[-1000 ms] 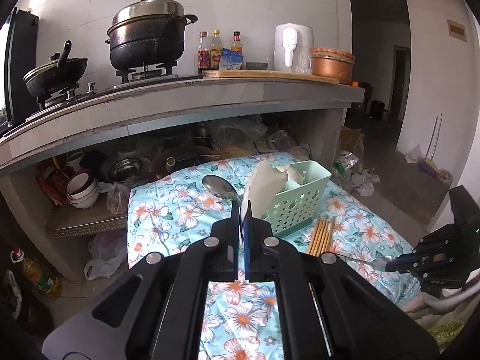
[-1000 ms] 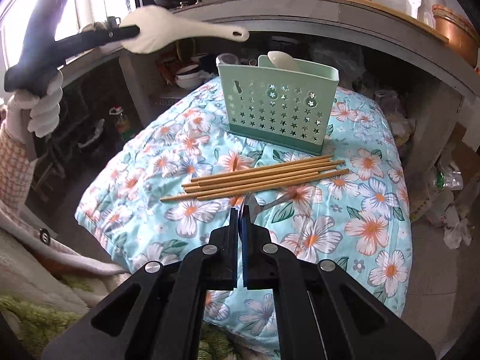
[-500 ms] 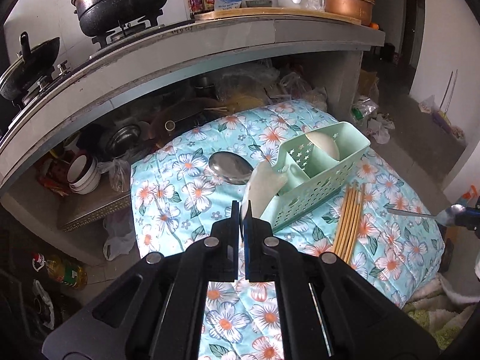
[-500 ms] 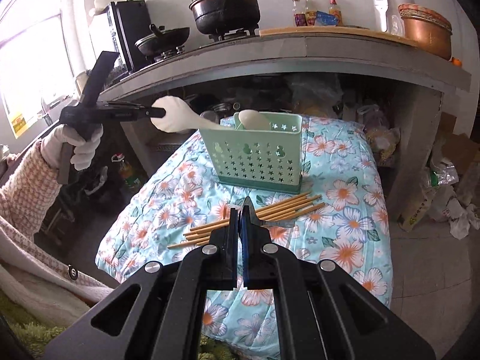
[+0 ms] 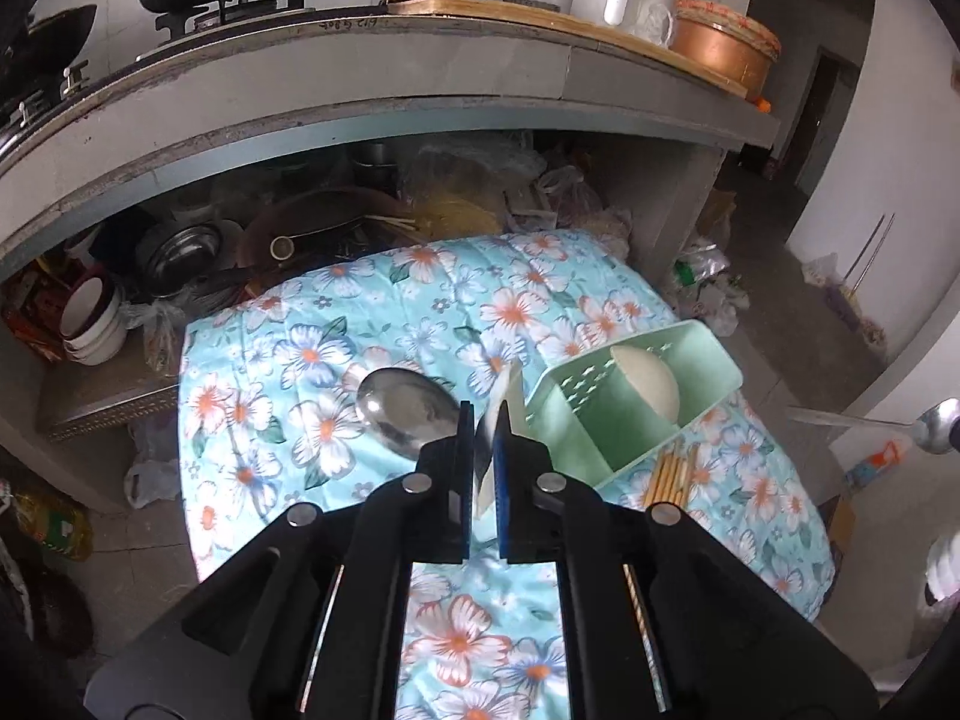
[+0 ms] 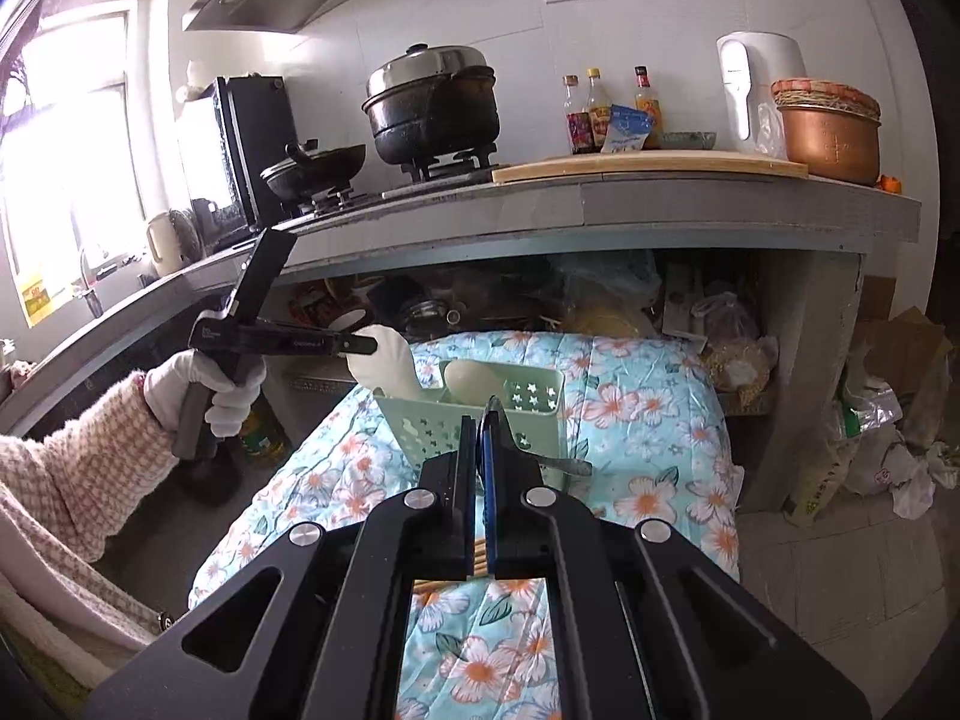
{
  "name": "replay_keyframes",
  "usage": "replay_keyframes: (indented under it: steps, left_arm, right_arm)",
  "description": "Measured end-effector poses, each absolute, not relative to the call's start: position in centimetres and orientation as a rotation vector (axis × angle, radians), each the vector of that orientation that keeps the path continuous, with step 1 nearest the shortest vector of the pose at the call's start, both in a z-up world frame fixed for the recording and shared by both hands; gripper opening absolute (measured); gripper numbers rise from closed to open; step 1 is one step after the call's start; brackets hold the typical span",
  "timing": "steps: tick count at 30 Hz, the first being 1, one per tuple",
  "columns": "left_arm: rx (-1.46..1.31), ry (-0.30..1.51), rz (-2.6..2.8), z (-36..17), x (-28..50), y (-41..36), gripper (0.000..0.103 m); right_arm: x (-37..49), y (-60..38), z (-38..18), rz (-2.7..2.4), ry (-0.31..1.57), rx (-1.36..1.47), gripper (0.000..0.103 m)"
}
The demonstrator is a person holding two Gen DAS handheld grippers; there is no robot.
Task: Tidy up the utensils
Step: 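Lower the ladle into the green holder and open the left gripper while the right gripper drops the spoon in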
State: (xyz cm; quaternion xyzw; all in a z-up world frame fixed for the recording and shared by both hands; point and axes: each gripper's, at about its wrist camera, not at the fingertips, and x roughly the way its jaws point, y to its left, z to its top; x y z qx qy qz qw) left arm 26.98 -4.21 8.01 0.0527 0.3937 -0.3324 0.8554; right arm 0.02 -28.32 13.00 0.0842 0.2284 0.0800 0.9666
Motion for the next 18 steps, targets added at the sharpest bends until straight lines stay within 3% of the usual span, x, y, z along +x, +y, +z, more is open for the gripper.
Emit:
replay_keyframes:
  steps: [4,11,18]
  left_arm:
    - [-0.071,0.762,-0.749,8.4,27.5,-3.2,0.024]
    - [-0.223,0.605,-0.772,9.4,25.6,-0.9,0.037]
    - [-0.248,0.563,-0.74,7.3,21.8,2.1,0.044]
  right_arm:
    - [1.1,-28.6,14.5,0.191,0.414,0.186,0.002]
    - [3.5,-28.6,17.0,0.281,0.337,0.227,0.002]
    - [8.1,-28.4,14.7,0.308,0.399,0.245,0.003]
